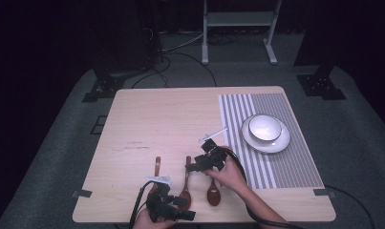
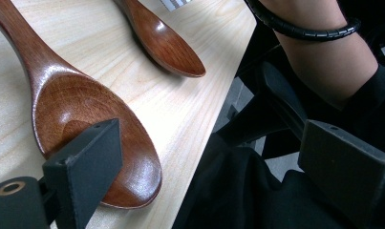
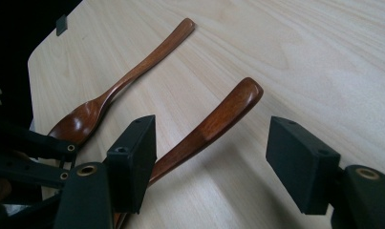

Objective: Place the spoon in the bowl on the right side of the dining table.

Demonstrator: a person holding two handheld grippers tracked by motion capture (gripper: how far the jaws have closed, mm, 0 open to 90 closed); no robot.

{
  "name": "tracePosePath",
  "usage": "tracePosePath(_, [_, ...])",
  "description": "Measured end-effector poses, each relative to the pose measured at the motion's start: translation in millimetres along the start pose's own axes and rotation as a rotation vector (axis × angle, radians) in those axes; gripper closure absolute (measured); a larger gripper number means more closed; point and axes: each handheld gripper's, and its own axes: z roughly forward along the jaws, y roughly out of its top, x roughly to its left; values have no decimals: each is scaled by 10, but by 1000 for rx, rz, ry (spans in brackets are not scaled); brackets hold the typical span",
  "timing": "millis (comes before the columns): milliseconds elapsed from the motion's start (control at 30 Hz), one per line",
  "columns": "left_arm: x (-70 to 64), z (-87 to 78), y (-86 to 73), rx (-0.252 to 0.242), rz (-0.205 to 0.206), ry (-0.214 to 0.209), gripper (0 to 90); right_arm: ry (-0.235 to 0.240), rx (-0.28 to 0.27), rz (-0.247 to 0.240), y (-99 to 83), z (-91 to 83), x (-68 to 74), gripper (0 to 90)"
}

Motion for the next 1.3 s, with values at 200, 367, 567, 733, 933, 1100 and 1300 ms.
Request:
tracePosePath(200, [-1,0,1,2,1,1,65,-8,15,9,50,74,1,389])
tracePosePath(367, [0,-1,0,2,3,1,66,-18,24,24,70,131,-12,444])
tracePosePath(567, [1,-2,1,3,3,0,66,-29,23,44,84,179,-21,508])
tracePosePath(733, [1,-2,0,3,3,0,66,-36,25,56,94,196,-20,568])
tracePosePath(933, [4,-4,2,4,1,-3,66,-30,21,91,95,194,-45,600])
tracePosePath(1100, [4,-8,2,4,2,4,65,-10,0,118,86,184,-60,632])
tracePosePath(1300, [4,-12,6,6,10,10,65,39,-55,158,80,140,-54,687])
